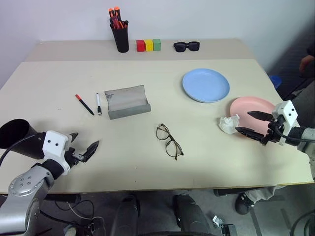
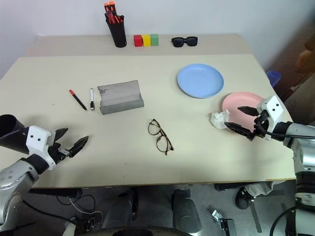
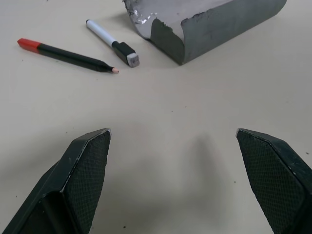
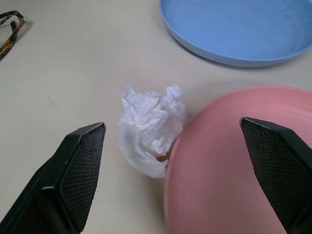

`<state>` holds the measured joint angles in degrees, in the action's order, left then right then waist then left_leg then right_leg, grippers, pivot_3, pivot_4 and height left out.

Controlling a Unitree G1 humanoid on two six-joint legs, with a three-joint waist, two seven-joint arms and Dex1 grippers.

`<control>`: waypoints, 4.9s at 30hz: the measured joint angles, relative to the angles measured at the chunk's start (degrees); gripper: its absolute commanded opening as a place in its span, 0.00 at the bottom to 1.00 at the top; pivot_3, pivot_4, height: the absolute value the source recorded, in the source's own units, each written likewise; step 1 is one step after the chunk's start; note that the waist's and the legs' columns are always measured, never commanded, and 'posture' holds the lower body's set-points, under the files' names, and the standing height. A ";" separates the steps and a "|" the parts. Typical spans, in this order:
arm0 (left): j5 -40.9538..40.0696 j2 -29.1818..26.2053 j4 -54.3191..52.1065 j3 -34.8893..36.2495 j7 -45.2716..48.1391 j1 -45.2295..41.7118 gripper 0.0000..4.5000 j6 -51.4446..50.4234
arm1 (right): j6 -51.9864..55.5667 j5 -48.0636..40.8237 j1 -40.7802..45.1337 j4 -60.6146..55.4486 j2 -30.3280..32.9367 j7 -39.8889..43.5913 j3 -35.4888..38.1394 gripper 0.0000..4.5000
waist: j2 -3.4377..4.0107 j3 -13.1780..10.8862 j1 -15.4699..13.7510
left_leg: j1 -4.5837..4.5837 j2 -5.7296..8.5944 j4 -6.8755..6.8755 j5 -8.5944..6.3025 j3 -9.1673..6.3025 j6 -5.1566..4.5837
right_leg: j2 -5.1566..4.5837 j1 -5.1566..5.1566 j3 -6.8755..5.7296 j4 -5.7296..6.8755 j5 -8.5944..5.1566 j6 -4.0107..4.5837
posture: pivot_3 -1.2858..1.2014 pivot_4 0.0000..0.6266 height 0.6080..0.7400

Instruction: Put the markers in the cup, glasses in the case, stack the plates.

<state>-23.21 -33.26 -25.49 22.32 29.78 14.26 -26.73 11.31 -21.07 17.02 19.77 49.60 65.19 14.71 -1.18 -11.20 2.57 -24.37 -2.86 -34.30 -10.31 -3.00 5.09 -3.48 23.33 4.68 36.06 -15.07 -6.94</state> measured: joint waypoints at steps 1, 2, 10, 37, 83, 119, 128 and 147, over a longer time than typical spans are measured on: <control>-0.02 0.00 -0.30 0.27 -0.03 0.45 0.94 -0.17 | 0.06 0.00 0.12 0.00 -0.49 -0.19 -0.28 1.00 | 0.00 0.00 0.01 | 0.00 0.00 0.00 0.00 0.00 0.00 | 0.00 0.00 0.00 0.00 0.00 0.00 | 0.52 0.24 1.00; -0.04 0.00 -0.51 0.61 -0.06 0.78 0.94 -0.42 | 0.07 0.01 0.19 0.04 -0.99 -0.33 -0.53 1.00 | 0.00 0.00 0.04 | 0.00 0.00 0.00 0.00 0.00 0.00 | 0.00 0.00 0.00 0.00 0.00 0.00 | 0.52 0.24 1.00; -0.20 0.30 -0.60 1.14 -1.87 -1.06 0.94 -1.79 | -0.61 0.12 2.36 0.79 -1.58 -0.55 -1.65 1.00 | 0.00 0.00 -0.13 | -0.01 0.00 -0.07 0.00 -0.01 0.00 | 0.00 -0.03 -0.01 0.02 0.00 -0.01 | 0.52 0.24 1.00; 10.35 14.64 23.42 -2.46 -40.36 -49.44 0.97 -31.09 | 12.58 -4.93 -1.96 -35.50 -18.66 -11.49 -16.09 1.00 | -0.03 0.01 -0.28 | -0.07 0.00 -0.48 0.02 -0.52 0.02 | 0.25 -0.25 -0.18 0.29 0.12 -0.45 | 0.52 0.24 1.00; 11.02 21.18 45.80 8.44 -57.42 -63.06 0.97 -27.71 | 15.93 -2.76 0.83 -38.19 -27.47 -23.08 -23.47 1.00 | -0.06 0.01 -0.39 | -0.10 0.00 -0.45 0.04 -0.53 0.07 | 0.24 -0.24 -0.20 0.27 0.24 -0.67 | 0.52 0.24 1.00; 18.66 18.10 23.31 -2.56 -50.04 -55.29 0.01 -2.14 | 14.54 -2.13 3.69 -34.92 -27.47 -21.05 -23.69 1.00 | -0.09 -0.01 0.03 | -0.02 0.00 -0.09 0.10 -0.49 0.19 | 0.24 -0.18 -0.16 0.16 0.25 -0.66 | 0.52 0.24 1.00; 24.36 14.24 6.06 2.64 -50.25 -38.87 0.01 0.62 | 15.18 -7.87 8.52 -34.36 -31.01 -19.97 -21.73 1.00 | -0.13 0.00 -0.24 | -0.04 -0.01 0.05 0.20 -0.51 0.33 | 0.23 -0.12 -0.18 0.15 0.25 -0.63 | 0.52 0.24 1.00; 30.26 25.96 -8.62 7.72 -53.99 -22.41 0.01 -1.10 | 16.92 -13.38 13.28 -32.33 -32.93 -14.13 -21.86 1.00 | -0.25 0.07 -0.17 | -0.04 -0.02 0.04 0.21 -0.51 0.33 | 0.24 -0.10 -0.19 0.09 0.17 -0.35 | 0.52 0.24 1.00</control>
<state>7.05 -7.29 -34.11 30.04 -24.20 -8.16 -27.83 28.23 -34.45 30.30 -12.56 16.67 51.06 -7.15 -1.43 -11.13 2.40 -24.42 -2.88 -34.26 -10.10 -3.51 5.43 -3.25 23.22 4.49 36.15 -14.90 -7.29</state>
